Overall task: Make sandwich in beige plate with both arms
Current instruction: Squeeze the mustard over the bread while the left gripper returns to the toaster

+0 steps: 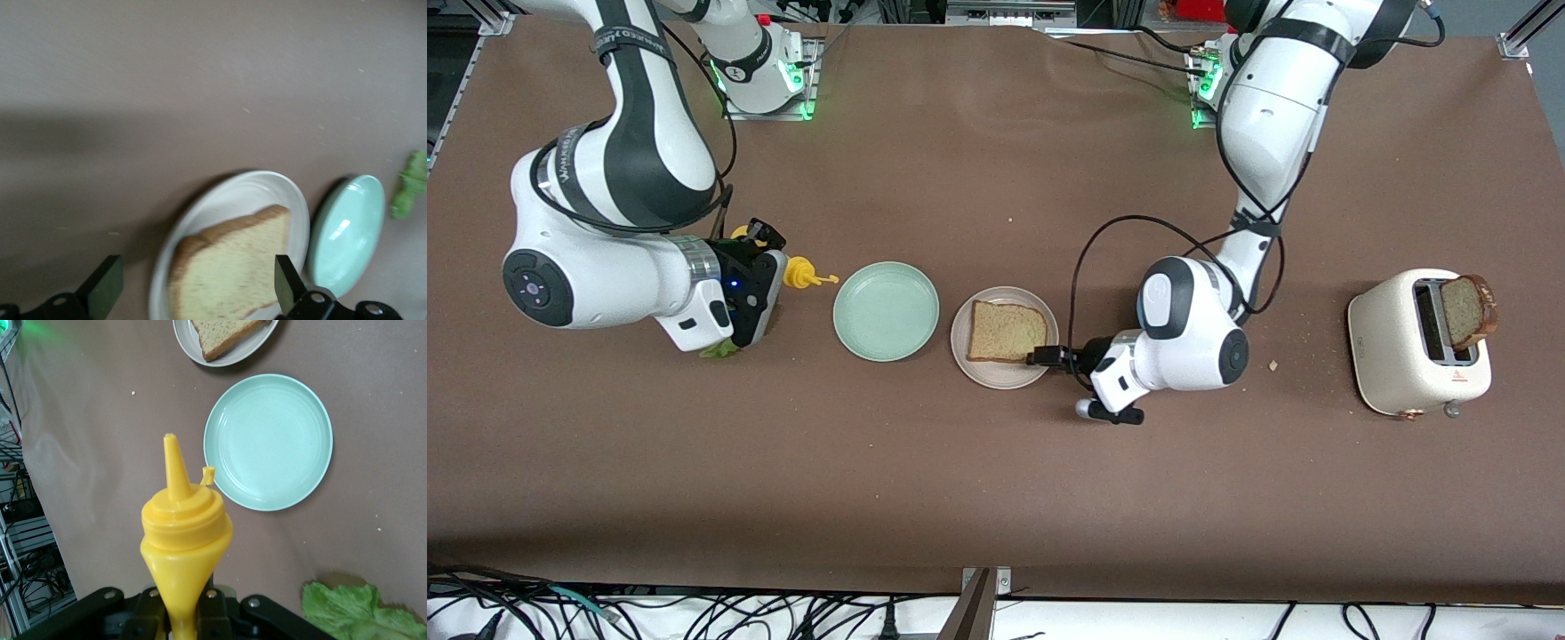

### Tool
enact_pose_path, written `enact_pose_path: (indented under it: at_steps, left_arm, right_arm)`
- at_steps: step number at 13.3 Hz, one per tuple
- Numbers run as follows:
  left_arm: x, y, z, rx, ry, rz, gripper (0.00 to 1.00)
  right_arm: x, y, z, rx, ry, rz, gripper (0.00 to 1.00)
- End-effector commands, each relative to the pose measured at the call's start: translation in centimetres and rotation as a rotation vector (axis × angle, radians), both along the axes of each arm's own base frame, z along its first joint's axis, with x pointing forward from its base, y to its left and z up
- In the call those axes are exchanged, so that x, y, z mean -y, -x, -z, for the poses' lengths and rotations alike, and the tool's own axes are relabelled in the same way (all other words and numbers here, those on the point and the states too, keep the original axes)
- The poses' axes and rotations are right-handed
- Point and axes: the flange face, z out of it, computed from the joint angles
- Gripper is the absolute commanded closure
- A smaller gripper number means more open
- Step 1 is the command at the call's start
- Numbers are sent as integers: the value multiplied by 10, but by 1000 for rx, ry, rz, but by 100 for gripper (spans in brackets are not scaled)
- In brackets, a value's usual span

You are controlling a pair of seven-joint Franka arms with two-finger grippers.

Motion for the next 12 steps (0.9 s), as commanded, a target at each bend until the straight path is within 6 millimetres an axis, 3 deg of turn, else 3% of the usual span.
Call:
enact_pose_path:
  at_steps: [1,5,8,12]
  left_arm:
    - [-32,-10,-39,34,-146,25,0]
    - [-112,-25,-69,16,-278,22,0]
    - [-171,-28,-98,-13,-392,19,0]
    - [-256,-31,-127,-47,-430,-53,0]
  right_arm:
    - [-48,8,3,39,71,17,100]
    - [-113,28,25,90,186,-37,100]
    - [-142,36,42,140,251,-100,100]
    - [-186,54,32,277,421,-273,100]
